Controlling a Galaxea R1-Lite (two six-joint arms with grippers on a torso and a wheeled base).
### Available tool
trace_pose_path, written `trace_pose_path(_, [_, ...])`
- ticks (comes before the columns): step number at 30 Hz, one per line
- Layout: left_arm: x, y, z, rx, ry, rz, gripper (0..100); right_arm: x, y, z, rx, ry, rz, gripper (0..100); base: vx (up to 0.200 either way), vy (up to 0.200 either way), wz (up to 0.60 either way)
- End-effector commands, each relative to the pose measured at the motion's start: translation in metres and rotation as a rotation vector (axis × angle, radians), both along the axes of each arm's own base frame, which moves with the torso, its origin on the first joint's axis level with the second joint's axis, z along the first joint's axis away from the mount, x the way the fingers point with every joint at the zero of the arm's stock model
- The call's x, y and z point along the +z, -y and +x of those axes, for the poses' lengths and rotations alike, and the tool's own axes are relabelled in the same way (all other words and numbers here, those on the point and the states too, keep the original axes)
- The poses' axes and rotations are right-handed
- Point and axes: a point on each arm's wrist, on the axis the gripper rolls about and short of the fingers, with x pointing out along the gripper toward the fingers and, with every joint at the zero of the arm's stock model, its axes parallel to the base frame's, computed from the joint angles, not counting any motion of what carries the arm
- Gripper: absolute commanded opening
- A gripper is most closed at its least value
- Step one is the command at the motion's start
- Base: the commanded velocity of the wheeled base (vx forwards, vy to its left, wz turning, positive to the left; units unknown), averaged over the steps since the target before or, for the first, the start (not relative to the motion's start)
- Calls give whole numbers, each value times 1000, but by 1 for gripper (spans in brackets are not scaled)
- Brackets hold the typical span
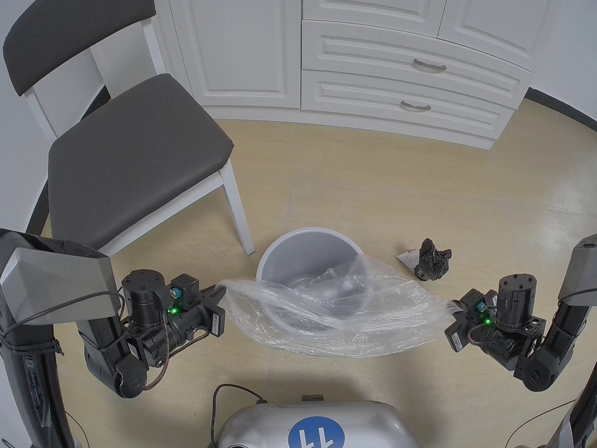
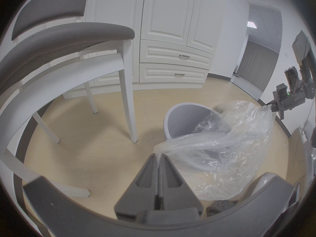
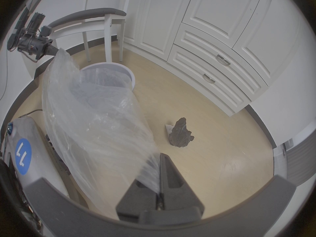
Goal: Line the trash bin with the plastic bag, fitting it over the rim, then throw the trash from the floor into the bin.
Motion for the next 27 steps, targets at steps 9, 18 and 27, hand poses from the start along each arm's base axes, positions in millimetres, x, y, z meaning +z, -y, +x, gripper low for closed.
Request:
trace_pose_path(9, [8,-3,-12,-41,-1,4,0,7,2,-16,32,9,-41,0,0,0,0])
trace_pose_path(18, [4,-2,-13,-48,-9,21,0,9,4,-20,38,10,-65,0,0,0,0])
trace_pose_path(27, [-8,-1,-10,-48,-42,34,0,5,3,-22,46,-12,-75,0,0,0,0])
